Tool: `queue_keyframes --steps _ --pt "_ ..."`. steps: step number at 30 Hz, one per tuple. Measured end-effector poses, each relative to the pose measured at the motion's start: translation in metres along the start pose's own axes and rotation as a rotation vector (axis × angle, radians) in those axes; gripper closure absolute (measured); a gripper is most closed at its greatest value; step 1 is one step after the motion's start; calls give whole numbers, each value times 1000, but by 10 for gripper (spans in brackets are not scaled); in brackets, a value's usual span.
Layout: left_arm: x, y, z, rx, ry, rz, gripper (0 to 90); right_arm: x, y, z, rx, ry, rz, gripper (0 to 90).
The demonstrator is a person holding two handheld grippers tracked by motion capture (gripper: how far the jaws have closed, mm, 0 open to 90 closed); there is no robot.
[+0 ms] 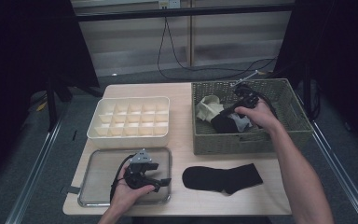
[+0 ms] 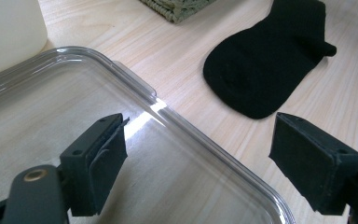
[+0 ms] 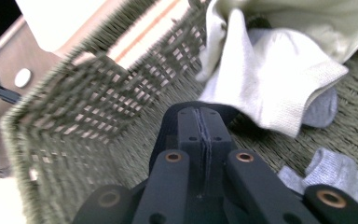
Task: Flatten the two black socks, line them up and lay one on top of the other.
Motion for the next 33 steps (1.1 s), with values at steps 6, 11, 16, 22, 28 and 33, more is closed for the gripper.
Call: queue_keyframes --steps 6,11,16,22,28,33 --pt "0 1 0 1 8 3 177 -16 -5 -2 -16 83 -12 887" --pt "0 1 -1 9 13 2 172 -28 -10 -5 -35 140 -25 888" --pt "0 1 -1 12 15 4 171 -37 -22 -9 -68 195 -21 888" --pt "0 2 -1 14 20 5 169 -50 -33 -16 -94 253 -25 888" --pt "0 2 -1 22 23 9 162 -58 -38 -23 -101 299 -28 888" --pt "-1 2 -1 22 26 12 157 -61 -40 -26 -107 313 -22 888"
Point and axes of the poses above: each handheld gripper's, and its own axes: x roughly forward along the jaws, z roughly out of its underside, y roughly to its right, the point moved 3 cm from there along x, roughly forward along the jaws, and after that the axes turned 7 degrees about -x, right-handed, at the moved point
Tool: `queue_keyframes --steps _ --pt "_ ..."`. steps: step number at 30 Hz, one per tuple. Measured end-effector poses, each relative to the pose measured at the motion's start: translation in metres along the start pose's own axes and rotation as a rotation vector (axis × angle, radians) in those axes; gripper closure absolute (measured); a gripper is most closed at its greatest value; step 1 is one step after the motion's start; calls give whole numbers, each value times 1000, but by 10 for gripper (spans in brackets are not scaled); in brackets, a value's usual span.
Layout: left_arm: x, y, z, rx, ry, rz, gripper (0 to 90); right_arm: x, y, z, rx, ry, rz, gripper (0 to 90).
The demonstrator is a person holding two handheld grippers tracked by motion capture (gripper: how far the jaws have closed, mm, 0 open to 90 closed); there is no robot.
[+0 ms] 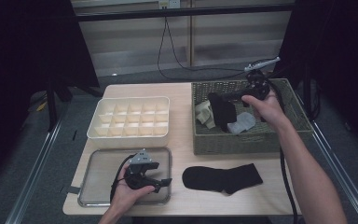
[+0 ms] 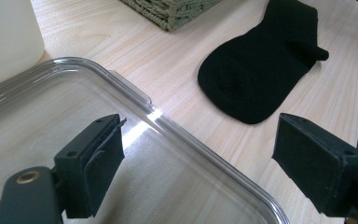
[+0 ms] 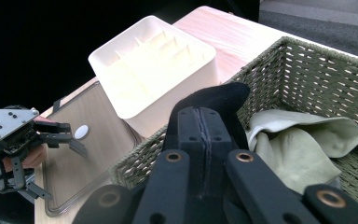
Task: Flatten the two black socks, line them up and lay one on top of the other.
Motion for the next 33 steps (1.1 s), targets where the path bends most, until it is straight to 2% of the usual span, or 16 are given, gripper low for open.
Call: queue_keyframes --steps 22,33 --pt "0 1 0 -5 2 1 139 -24 -13 -18 -24 103 -17 887" --pt "0 1 0 -3 0 0 139 -35 -28 -20 -49 152 -7 888"
Point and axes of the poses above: each handheld gripper's, and its own axes: x roughly forward along the jaws, z roughly out of its underside, y roughly to its right, the point moved 3 cm from there along x, roughly forward along the jaws, and after that the axes turned 7 degrees about -x, right-handed, at the moved point
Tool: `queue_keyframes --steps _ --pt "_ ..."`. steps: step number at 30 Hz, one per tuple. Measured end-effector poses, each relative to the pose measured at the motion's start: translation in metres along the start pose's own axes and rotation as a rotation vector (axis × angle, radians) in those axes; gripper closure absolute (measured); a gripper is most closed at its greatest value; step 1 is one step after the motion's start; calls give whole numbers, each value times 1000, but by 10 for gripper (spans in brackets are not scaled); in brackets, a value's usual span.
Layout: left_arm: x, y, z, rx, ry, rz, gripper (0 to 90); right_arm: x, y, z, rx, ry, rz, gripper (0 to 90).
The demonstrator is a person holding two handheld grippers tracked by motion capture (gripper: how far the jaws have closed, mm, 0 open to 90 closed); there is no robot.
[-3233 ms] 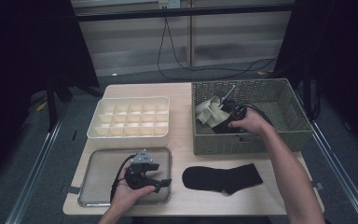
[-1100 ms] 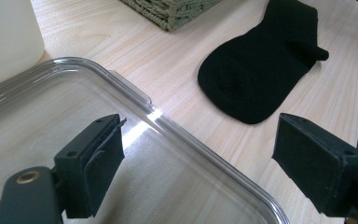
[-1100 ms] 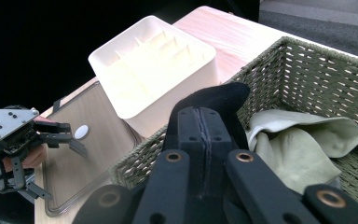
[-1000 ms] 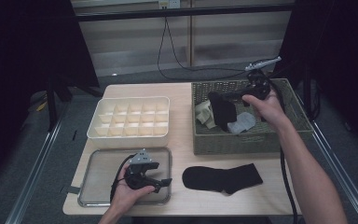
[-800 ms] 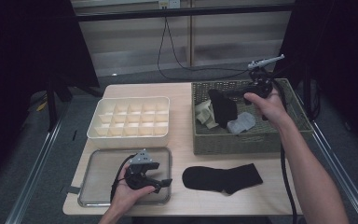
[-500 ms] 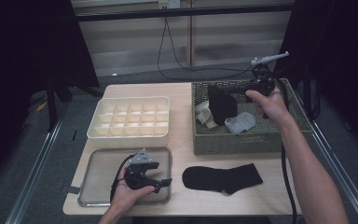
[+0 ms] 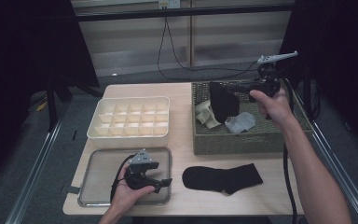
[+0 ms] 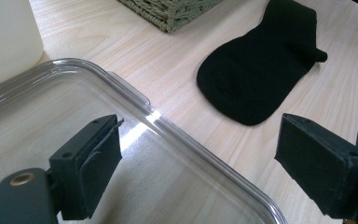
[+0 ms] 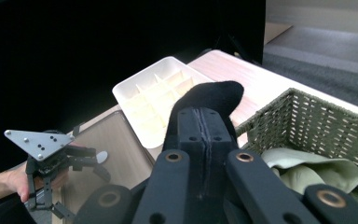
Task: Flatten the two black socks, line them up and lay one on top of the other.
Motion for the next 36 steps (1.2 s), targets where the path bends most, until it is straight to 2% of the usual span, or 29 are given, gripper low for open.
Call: queue_keyframes --steps 12,22,27,29,30,36 --pt "0 1 0 3 2 1 139 -9 -11 3 -5 48 -17 888" --pt "1 1 0 2 1 4 137 -20 -25 -2 -32 84 -22 887" --pt "1 1 0 5 3 4 136 -31 -41 -7 -47 130 -25 887" --pt "1 1 0 7 5 5 136 -32 -43 -7 -54 133 -21 887" --pt "1 1 0 6 5 4 136 -35 -49 -7 -59 142 -22 887" --pt "1 2 0 10 2 1 136 -39 -63 -2 -67 168 -34 888"
Point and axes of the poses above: each handheld gripper's, and its own axes: x roughly forward along the jaws, z roughly out of its underside, y roughly to its right, the point moved 3 cm from there along x, roughly forward along the jaws, and after that the axes turned 7 degrees about -x, right-handed, at the moved point
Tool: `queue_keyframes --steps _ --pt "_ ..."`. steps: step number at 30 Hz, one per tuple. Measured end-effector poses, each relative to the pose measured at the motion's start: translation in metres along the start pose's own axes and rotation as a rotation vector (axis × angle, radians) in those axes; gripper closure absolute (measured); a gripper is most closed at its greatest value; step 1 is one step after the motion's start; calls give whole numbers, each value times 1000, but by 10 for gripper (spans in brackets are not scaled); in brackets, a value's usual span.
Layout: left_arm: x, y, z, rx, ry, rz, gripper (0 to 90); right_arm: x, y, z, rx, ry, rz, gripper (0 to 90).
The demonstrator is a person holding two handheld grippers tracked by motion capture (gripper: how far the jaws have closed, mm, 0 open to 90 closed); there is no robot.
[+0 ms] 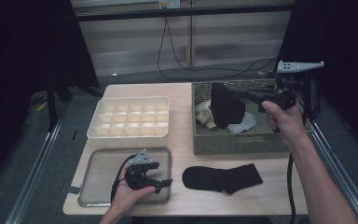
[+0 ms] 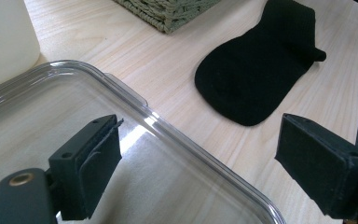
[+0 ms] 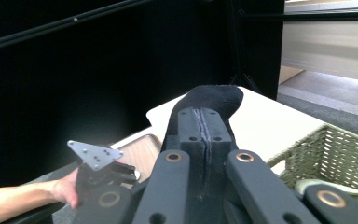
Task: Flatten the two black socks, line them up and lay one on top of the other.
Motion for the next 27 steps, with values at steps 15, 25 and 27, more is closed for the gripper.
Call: queue_keyframes --steps 15,25,27 --pt "0 0 0 1 -6 -4 136 -15 -37 -12 -39 51 -36 887" --pt "0 0 0 4 -3 -1 137 -11 -72 -12 -76 65 -55 888" --pt "0 0 0 -1 0 -2 136 -10 -81 -8 -87 65 -46 889"
Point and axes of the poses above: each handheld gripper's, and its own axes: x roughly forward along the jaws, z roughly out of its underside, y roughly to its right, the point moved 3 cm from there along x, roughly forward along the jaws, and after that the axes turned 7 degrees about -x, right-handed, at the moved point
